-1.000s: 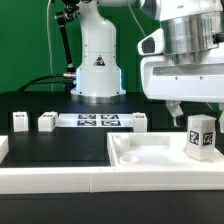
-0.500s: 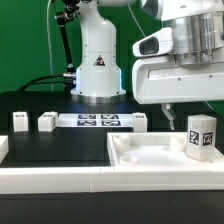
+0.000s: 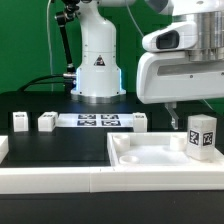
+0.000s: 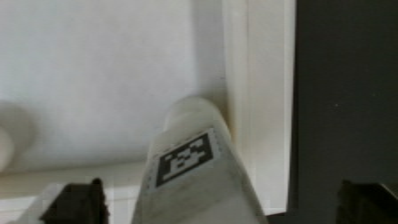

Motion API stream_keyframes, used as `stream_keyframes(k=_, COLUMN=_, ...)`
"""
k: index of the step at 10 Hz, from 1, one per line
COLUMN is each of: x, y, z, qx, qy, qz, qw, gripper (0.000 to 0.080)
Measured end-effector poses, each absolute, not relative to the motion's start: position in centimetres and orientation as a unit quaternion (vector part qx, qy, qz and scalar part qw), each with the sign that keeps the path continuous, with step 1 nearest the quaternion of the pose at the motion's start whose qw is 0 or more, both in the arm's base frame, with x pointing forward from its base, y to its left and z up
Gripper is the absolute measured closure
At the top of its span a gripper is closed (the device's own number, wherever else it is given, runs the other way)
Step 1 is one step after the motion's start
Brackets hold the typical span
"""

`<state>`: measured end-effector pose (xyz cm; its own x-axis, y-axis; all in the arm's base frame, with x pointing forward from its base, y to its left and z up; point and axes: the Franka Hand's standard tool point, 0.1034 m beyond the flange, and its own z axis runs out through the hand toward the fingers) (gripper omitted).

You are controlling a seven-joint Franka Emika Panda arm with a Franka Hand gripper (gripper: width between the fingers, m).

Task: Assemble square table

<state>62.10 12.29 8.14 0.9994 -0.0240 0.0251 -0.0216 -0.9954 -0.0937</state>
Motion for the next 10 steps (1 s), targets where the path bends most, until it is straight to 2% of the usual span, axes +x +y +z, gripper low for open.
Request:
stream_keyframes(k=6, x=62.28, y=11.68, z=8.10, qx=-0.975, qy=-0.216, qz=-0.022, qw=0.038, gripper=0.0150)
stream_keyframes(k=7, x=62.27, y=11.44, z=8.00, qx=-0.976, qy=-0.213, qz=-0.021, qw=0.038, gripper=0.0273)
stream_keyframes(k=8, x=62.26, y=11.55, z=8.00, qx=-0.976, qy=-0.214, qz=-0.022, qw=0.038, gripper=0.0273)
stream_keyframes(k=9, x=62.24, y=11.54, z=7.98, qx=-0.976, qy=-0.214, qz=-0.021, qw=0.038, gripper=0.0408)
stream_keyframes(k=10, x=62.25, y=11.48, z=7.98, qx=-0.976, qy=-0.213, qz=-0.022, qw=0.038, gripper=0.0509)
